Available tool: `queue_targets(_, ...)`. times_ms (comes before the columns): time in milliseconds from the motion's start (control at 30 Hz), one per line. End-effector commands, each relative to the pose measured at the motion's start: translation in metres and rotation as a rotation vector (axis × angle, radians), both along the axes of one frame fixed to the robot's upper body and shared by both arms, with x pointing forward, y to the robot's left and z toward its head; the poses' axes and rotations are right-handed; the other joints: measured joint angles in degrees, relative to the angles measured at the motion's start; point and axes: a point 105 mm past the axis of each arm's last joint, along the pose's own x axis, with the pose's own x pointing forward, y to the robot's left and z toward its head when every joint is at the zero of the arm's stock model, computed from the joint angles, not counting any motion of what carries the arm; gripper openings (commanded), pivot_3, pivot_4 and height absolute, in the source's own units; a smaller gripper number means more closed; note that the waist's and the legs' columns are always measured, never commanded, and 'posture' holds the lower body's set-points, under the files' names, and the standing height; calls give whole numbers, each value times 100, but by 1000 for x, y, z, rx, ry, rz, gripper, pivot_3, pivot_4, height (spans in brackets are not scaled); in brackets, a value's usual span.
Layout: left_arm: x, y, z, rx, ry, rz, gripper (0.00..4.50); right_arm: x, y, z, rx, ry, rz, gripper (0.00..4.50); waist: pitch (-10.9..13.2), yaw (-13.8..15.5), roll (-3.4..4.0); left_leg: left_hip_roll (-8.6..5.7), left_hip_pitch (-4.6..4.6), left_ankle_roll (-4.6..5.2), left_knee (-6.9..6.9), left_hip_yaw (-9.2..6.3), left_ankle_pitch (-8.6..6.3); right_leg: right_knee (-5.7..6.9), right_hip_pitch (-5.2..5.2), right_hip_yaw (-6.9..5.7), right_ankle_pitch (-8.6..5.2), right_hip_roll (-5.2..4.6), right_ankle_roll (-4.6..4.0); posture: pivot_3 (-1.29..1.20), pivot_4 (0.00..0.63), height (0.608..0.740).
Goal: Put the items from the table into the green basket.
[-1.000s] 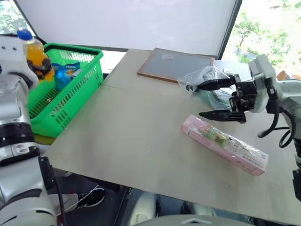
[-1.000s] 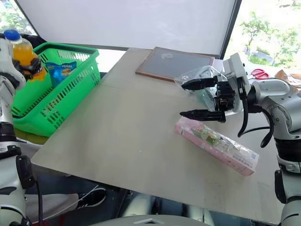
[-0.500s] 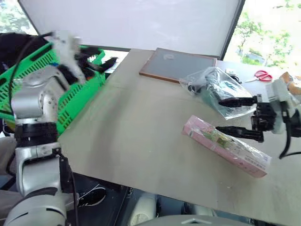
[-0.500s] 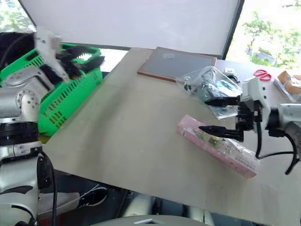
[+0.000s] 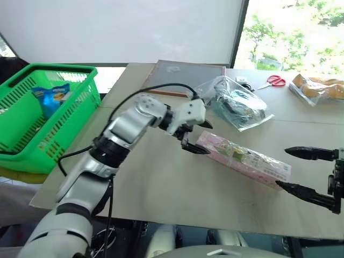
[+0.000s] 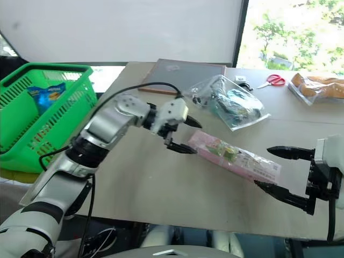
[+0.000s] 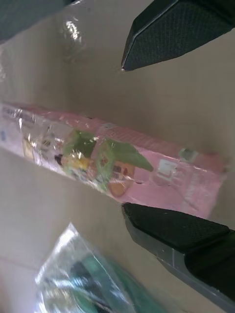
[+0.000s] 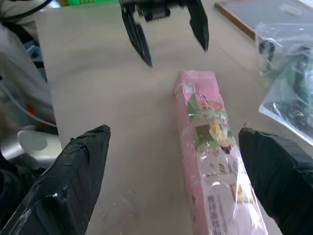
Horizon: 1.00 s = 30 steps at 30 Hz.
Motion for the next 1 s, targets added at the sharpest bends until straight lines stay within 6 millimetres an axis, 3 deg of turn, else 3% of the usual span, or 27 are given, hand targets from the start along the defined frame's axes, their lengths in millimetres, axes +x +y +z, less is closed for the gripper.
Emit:
queue_targets(33, 7, -20, -5, 82, -128, -29, 4431, -7, -5, 5, -32, -48, -70, 4500, 18, -109, -12, 0, -3, 4, 1, 3, -3, -1, -4, 5, -2, 0, 4, -349, 89, 740)
queue_targets(267, 32, -38, -55, 372, -188, 23, 4431, -13, -5, 1, -4, -46, -117, 4500, 58, -392, -18, 0, 2, 8, -2, 11, -6, -2, -4, 17, -20, 0, 34, -356, 94, 740)
queue_targets(467, 27, -40, -77, 472, -122, -14, 4431, -9, -1, 1, 1, -61, -104, 4500, 76, -526, -17, 0, 1, 8, -7, 11, -7, -5, -9, 20, -21, -1, 35, -366, 88, 740)
queue_targets(600, 25, -37, -76, 467, -111, -40, 2836, -9, 0, 0, -5, -59, -84, 4500, 76, -543, -15, 0, 1, 7, -12, 11, -7, -9, -10, 20, -21, -2, 35, -367, 88, 740)
queue_targets(667, 25, -38, -67, 406, -108, -35, 2158, -8, 1, 0, -5, -61, -75, 4500, 75, -543, -15, 0, 4, 7, -12, 11, -7, -10, -8, 20, -21, -5, 35, -360, 86, 740)
queue_targets(700, 26, -39, -59, 358, -103, -17, 2158, -8, 2, 0, -5, -64, -68, 4500, 75, -542, -13, 0, 3, 7, -12, 11, -7, -10, -8, 20, -21, -5, 36, -351, 86, 740)
queue_targets(800, 30, -17, -22, 238, -115, 45, 2158, -4, 9, 3, 23, -88, -29, 4500, 100, -621, 13, 2, 3, 7, -12, 14, -6, -9, -10, 20, -21, -8, 36, -313, 83, 740)
queue_targets(900, 30, 21, 18, 150, -65, 179, 2158, 0, 19, 12, 66, -117, 30, 4500, 150, -713, 29, 3, -8, 4, -12, 17, -4, 9, -30, 23, -21, -6, 35, -282, 81, 740)
queue_targets(1000, 46, 84, 53, 71, -67, 484, 2158, 11, 31, 22, 103, -168, 109, 4500, 157, -690, 29, 3, -2, 4, -15, 23, -4, 15, -33, 30, -21, -4, 36, -166, 65, 740)
